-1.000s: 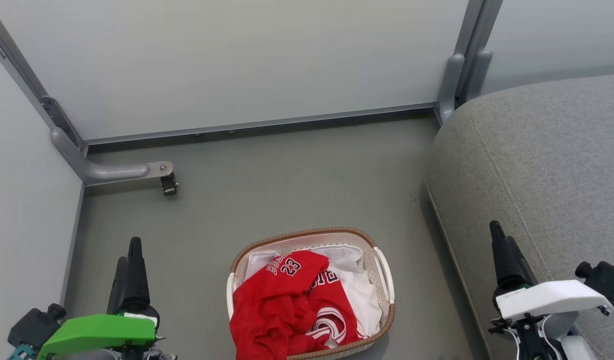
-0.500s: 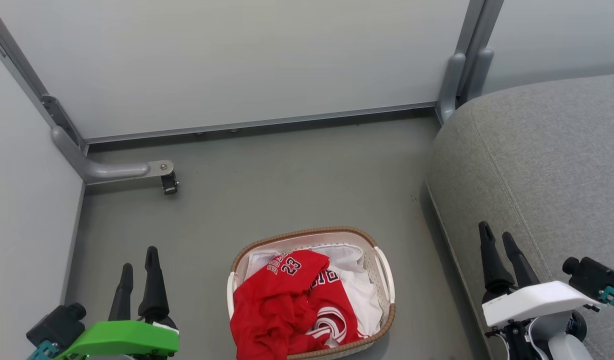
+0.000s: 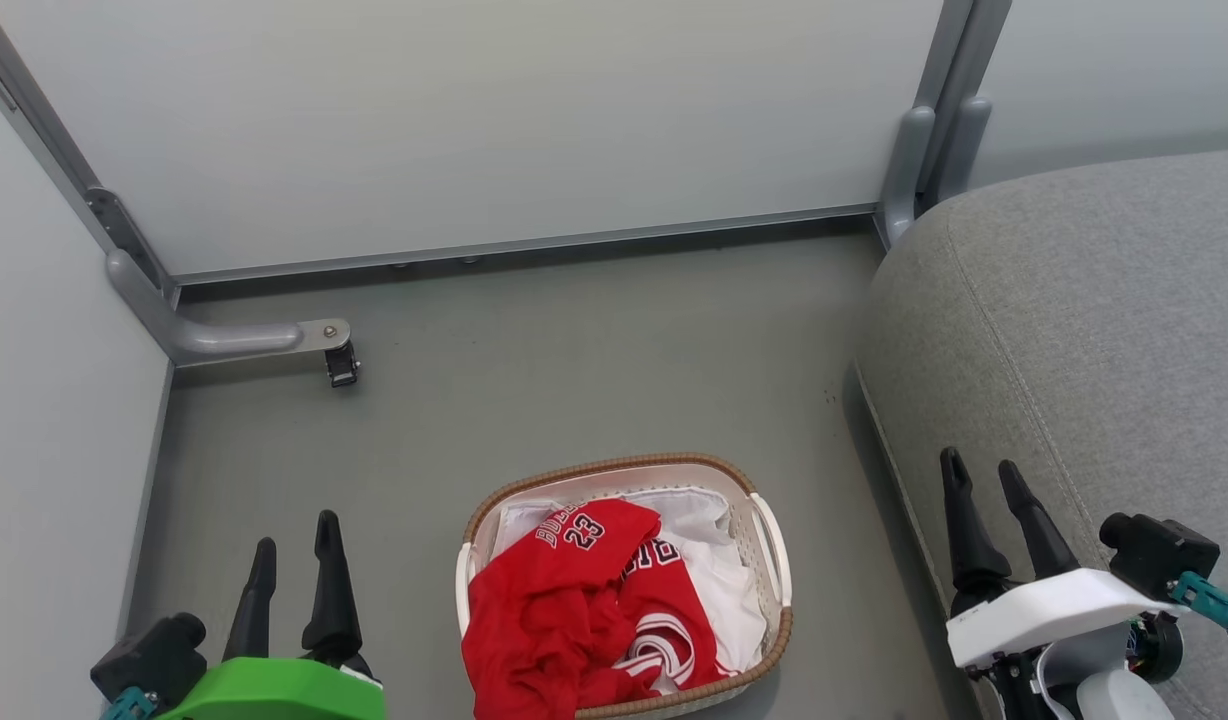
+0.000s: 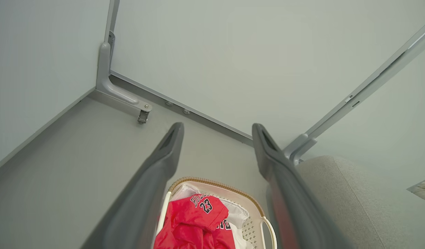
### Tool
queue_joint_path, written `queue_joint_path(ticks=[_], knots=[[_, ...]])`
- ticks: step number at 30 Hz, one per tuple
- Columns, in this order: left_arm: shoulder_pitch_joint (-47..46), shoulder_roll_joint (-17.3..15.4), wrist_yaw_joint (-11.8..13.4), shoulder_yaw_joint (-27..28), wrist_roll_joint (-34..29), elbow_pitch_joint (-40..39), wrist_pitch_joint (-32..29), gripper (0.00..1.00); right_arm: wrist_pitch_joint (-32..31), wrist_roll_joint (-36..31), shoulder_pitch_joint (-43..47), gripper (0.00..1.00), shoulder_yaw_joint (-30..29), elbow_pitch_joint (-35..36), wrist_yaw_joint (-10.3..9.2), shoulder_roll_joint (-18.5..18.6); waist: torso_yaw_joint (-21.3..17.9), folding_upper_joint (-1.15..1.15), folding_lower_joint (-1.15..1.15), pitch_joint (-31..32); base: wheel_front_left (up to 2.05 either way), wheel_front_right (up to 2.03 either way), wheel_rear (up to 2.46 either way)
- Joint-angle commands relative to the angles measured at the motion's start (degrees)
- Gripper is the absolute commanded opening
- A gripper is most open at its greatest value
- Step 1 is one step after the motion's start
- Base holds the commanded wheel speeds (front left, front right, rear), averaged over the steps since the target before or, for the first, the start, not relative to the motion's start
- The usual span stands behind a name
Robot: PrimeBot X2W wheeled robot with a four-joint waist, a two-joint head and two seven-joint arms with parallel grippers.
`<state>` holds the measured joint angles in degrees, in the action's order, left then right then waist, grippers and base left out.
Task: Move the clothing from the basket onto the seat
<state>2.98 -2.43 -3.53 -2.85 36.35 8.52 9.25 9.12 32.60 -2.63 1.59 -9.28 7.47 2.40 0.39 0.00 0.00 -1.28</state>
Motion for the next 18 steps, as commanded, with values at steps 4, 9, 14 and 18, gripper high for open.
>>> queue_joint_path(ticks=[4, 9, 14, 18], knots=[[0.71, -0.47, 0.44, -0.41, -2.93, -0.11, 0.95, 1.0, 1.09, -3.37, 0.29, 1.0, 0.52, 0.05, 0.03, 0.39, 0.07, 0.0, 0.0, 0.03, 0.0, 0.0, 0.0], [1.0, -0.5, 0.52, -0.99, -5.02, 0.12, 1.59, 1.0, 1.75, -6.34, 0.38, 1.0, 0.95, -0.21, 0.03, 0.42, 0.16, 0.0, 0.0, 0.0, 0.0, 0.0, 0.0], [1.37, -0.53, 0.61, -1.53, -7.44, 0.37, 2.22, 1.0, 2.39, -9.0, 0.54, 1.0, 1.4, -0.46, 0.02, 0.45, 0.21, 0.0, 0.0, 0.01, 0.0, 0.0, 0.0], [1.73, -0.54, 0.79, -1.92, -8.98, 0.63, 2.71, 1.0, 2.92, -10.97, 0.69, 1.0, 1.69, -0.71, 0.03, 0.47, 0.2, 0.0, 0.0, 0.08, 0.0, 0.0, 0.0]])
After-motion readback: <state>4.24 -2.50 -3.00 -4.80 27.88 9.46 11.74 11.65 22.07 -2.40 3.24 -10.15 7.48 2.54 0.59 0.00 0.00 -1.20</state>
